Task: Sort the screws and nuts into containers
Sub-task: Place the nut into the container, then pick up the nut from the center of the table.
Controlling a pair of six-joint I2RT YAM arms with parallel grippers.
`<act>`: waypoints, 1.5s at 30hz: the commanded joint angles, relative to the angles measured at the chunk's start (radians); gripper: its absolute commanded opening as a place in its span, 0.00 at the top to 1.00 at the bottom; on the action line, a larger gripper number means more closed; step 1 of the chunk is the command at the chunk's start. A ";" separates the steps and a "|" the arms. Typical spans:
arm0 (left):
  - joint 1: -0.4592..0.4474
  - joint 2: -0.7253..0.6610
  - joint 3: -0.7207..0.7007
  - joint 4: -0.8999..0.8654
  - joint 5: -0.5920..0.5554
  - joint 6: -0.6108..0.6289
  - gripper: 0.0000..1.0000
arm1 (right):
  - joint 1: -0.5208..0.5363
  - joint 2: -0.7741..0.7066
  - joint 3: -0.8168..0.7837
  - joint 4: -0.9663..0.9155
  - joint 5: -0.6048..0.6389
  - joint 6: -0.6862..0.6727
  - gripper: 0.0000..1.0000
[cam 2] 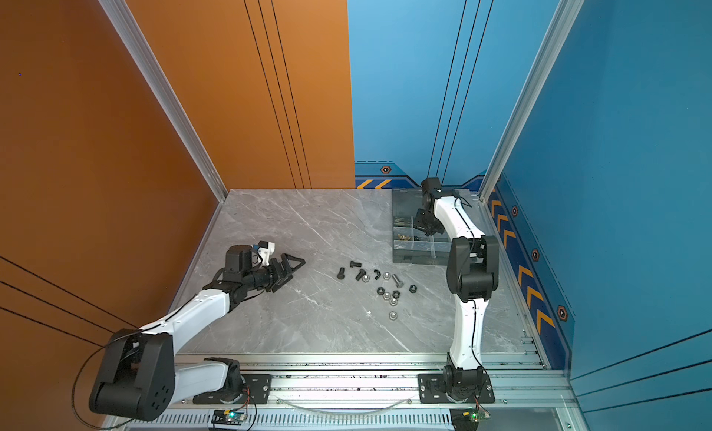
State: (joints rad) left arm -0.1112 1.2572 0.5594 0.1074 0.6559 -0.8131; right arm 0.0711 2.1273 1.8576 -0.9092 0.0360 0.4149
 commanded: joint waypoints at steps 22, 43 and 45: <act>0.001 0.009 0.026 -0.005 0.011 0.009 0.02 | 0.015 -0.073 0.040 -0.058 -0.112 -0.037 0.59; 0.004 0.008 0.014 0.005 0.019 0.005 0.02 | 0.373 -0.160 -0.264 -0.024 -0.090 -0.094 0.54; 0.003 0.008 0.014 0.008 0.019 0.002 0.02 | 0.402 -0.137 -0.263 -0.022 -0.089 -0.089 0.54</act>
State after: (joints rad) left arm -0.1112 1.2644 0.5667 0.1093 0.6563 -0.8131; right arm 0.4404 1.9583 1.6081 -0.9409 -0.0845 0.3176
